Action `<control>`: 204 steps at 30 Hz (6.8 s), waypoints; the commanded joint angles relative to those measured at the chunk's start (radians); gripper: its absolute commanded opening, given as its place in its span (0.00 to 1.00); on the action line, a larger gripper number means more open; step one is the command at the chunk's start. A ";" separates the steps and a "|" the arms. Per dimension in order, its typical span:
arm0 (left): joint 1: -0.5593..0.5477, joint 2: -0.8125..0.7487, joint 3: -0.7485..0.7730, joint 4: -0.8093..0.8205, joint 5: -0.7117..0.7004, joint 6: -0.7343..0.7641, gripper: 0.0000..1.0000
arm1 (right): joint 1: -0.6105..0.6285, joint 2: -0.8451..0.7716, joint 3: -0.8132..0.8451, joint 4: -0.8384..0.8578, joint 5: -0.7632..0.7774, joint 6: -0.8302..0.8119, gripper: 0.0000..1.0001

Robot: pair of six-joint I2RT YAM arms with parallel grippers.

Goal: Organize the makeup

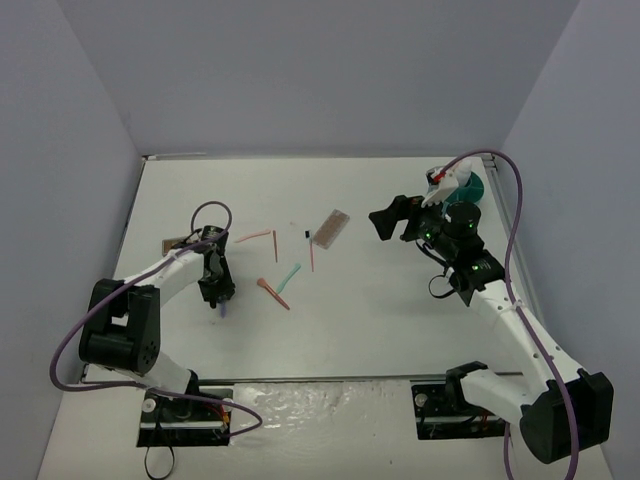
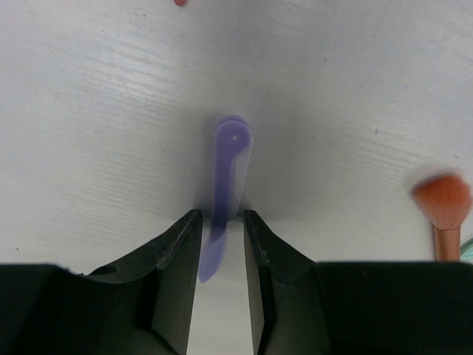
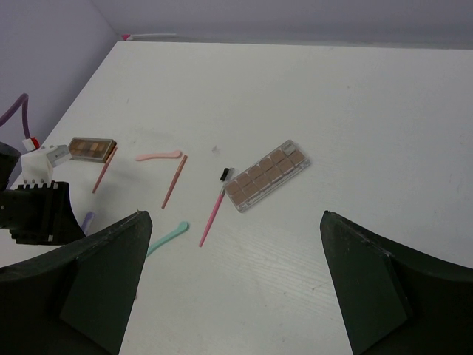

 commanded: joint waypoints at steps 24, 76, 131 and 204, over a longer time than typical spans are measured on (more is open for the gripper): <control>-0.192 -0.307 0.013 0.044 -0.077 0.043 0.00 | 0.009 0.029 0.072 0.057 -0.200 0.027 0.95; -0.572 -0.362 0.224 0.422 0.041 0.347 0.47 | 0.302 0.326 0.246 0.128 -0.142 0.153 0.00; -0.085 -0.470 0.246 -0.035 -0.157 0.293 0.97 | -0.330 0.629 0.501 0.133 0.559 -0.141 0.00; -0.008 0.573 0.966 -0.171 0.334 1.019 0.57 | -0.184 0.097 0.040 0.109 -0.058 0.114 0.96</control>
